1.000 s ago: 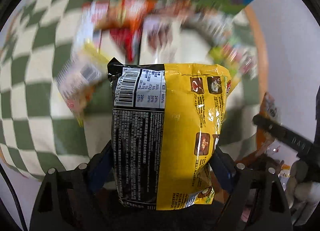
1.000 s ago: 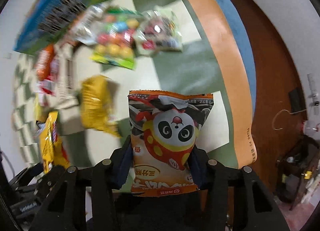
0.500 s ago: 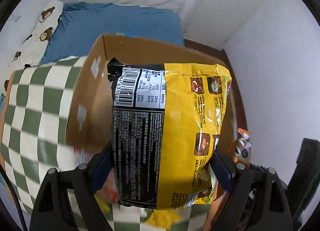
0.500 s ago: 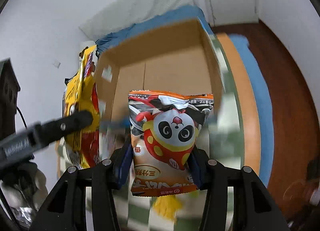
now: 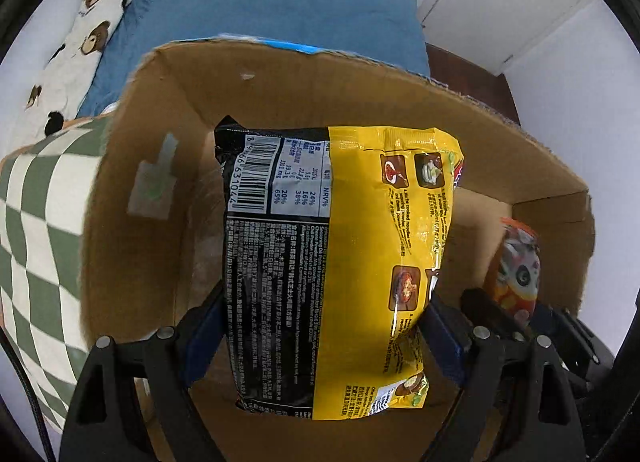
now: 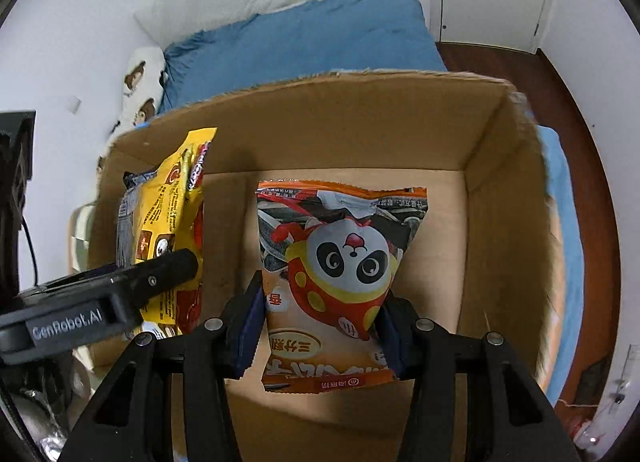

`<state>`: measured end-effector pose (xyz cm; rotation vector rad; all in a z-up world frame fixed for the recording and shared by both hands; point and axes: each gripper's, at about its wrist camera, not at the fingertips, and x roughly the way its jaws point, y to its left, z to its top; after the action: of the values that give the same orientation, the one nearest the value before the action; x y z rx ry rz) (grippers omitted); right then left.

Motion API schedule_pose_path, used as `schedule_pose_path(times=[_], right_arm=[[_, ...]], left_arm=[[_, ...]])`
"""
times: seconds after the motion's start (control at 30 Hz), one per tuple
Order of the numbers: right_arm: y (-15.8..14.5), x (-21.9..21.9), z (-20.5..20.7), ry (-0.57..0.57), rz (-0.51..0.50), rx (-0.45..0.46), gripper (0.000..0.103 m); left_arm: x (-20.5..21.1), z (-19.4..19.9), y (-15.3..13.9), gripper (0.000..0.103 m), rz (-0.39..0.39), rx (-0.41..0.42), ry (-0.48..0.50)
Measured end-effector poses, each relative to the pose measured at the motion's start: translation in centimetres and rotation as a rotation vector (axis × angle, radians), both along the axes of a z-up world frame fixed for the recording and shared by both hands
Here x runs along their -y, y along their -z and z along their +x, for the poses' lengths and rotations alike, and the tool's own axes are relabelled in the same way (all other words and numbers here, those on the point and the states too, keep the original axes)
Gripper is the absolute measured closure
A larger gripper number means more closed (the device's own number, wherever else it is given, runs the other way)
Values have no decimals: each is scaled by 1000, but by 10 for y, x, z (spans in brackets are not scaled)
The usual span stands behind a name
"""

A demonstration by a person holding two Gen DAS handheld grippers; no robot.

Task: Organize snacks
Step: 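Carry both bags into the cardboard box and open both tools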

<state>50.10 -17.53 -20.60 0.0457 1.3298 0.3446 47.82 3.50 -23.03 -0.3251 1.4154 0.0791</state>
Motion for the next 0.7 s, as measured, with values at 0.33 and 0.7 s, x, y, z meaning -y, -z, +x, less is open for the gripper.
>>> schedule_pose_path(times=[0.33,0.7], right_arm=[[51,1,31,-38,-63,-68,5],[20,5,3,2,-52,-39,5]], left_arm=[[15,10,5,5,55,18,62],[17,-21,-35,5,122,125,55]])
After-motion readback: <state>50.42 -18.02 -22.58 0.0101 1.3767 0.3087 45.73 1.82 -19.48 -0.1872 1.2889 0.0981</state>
